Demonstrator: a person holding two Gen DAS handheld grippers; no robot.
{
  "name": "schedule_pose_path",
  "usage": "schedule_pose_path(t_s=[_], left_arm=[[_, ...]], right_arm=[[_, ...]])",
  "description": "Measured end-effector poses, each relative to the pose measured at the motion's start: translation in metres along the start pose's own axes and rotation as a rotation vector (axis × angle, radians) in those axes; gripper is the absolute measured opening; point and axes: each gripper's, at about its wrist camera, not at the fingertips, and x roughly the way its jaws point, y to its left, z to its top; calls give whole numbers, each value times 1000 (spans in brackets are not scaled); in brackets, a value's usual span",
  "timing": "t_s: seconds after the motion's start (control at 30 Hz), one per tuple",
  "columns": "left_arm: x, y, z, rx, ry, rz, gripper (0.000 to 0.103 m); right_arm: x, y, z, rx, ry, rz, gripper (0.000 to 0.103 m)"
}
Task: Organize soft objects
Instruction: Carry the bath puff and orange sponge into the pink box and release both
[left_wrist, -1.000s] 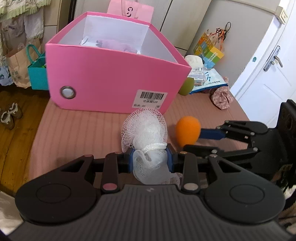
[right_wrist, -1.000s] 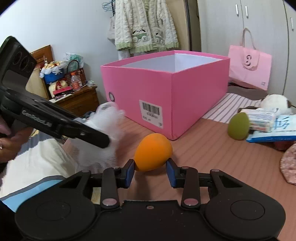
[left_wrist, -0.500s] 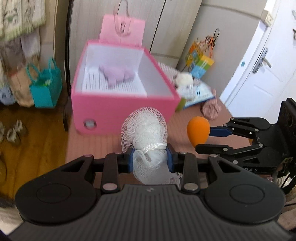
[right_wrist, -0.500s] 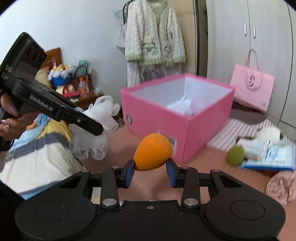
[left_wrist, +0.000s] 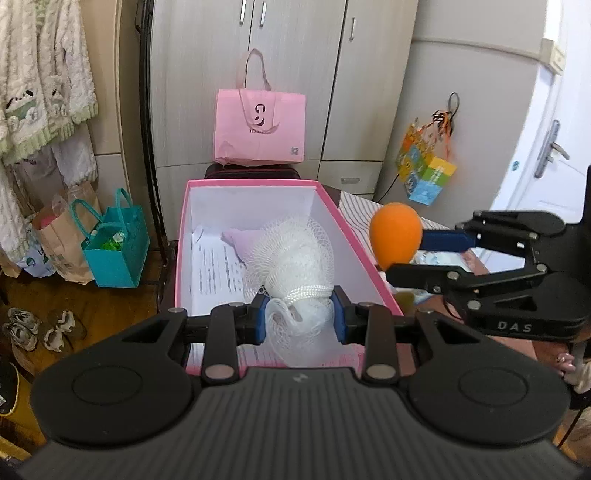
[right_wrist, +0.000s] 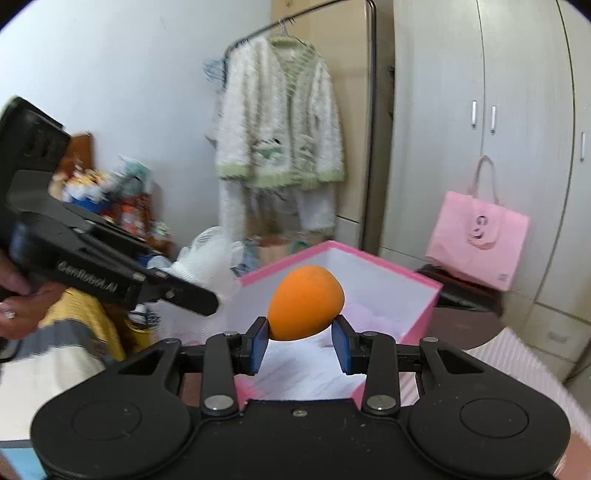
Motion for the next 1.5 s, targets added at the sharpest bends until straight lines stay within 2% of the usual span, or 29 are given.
schedule_pose_path(t_s=[0.07,0.17,0.33,0.4,0.47,0.53,0.67,0.8,0.87,0.93,0.97,1.07,1.17,1.27,1.33,1.5], left_arm=[[20,4,16,-4,22,1,32],[49,11,37,-2,37,42,32],[104,33,61,-66,134,22,32],[120,35,65,-53,144,60,32],[132,30,70,9,112,135,32],[143,28,74,42,112,160,32],[167,41,82,-6,158,129,32],[184,38,83,58,168,201,32],[189,38,85,55,170,208,35],[192,36,86,59,174,220,38],[194,36,86,60,170,242,44],[196,32,86,87,156,273,45],[188,31,86,93,119,264,57],[170,27,87,104,62,264,58],[151,24,84,119,39,244,58],[95,20,72,94,28,156,58]], right_arm=[[19,-10,11,-36,24,-26,42],[53,-29,26,-51,95,-41,42],[108,-56,37,-67,225,-45,42],[130,-64,41,-79,270,-51,42],[147,-69,43,-97,307,-61,42],[155,-71,41,-98,326,-77,42],[172,-77,38,-124,362,-99,42],[186,-77,36,-181,395,-119,43],[193,-74,35,-227,403,-139,43],[198,-72,34,-258,401,-161,45],[200,-73,34,-261,398,-168,45],[199,-78,34,-235,384,-185,45],[187,-83,36,-186,336,-165,45],[165,-87,40,-119,274,-127,46],[147,-89,42,-62,246,-91,46],[95,-93,35,64,207,-78,46]])
